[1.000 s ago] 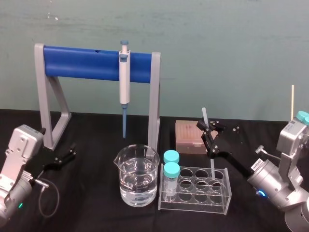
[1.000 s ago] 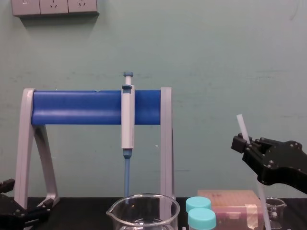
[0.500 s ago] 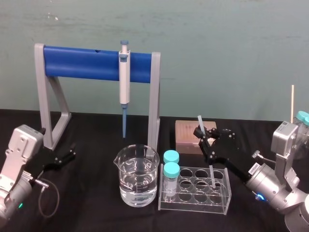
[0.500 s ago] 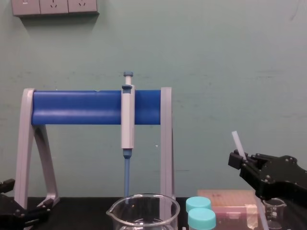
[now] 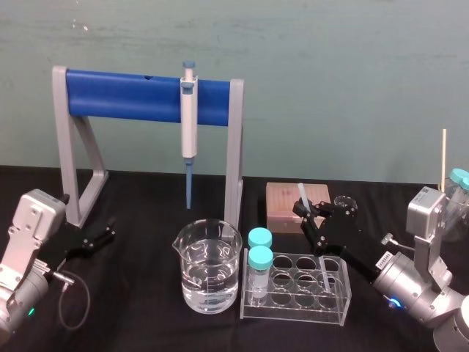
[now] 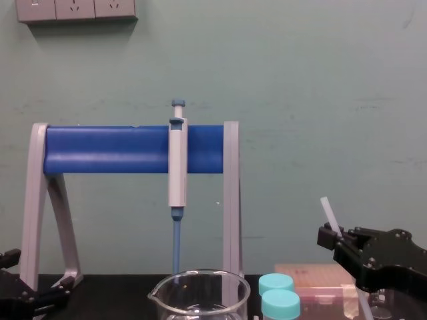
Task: Pick up the stirring rod with one hand, then place it down.
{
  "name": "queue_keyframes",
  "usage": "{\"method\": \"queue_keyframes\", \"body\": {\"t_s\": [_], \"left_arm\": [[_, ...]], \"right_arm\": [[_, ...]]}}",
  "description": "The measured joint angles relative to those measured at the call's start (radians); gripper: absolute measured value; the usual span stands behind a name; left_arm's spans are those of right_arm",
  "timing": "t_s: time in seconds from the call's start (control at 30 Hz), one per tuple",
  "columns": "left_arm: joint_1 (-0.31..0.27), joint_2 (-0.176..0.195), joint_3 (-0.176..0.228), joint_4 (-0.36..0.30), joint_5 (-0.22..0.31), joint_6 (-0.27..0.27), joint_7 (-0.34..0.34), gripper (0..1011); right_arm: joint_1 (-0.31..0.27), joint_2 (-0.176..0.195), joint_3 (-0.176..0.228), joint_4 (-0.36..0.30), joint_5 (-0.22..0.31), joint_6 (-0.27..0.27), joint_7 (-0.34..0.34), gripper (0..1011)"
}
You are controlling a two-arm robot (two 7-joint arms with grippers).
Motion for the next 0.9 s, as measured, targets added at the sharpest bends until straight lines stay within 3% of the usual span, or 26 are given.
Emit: {"method": "queue_keyframes", "body": {"t_s": [0.27,0.9], "left_arm": [[0.000,0.000,0.000,0.000,0.000,0.000,0.000,1000],[0.000,0.000,0.000,0.000,0.000,0.000,0.000,1000]], "right_arm": [[0.005,0.004,-0.005,0.006,-0.001,0.040,-0.017,71],[0.005,0.003,-0.004,0.005,-0.001,0.036,-0.014,71]]}}
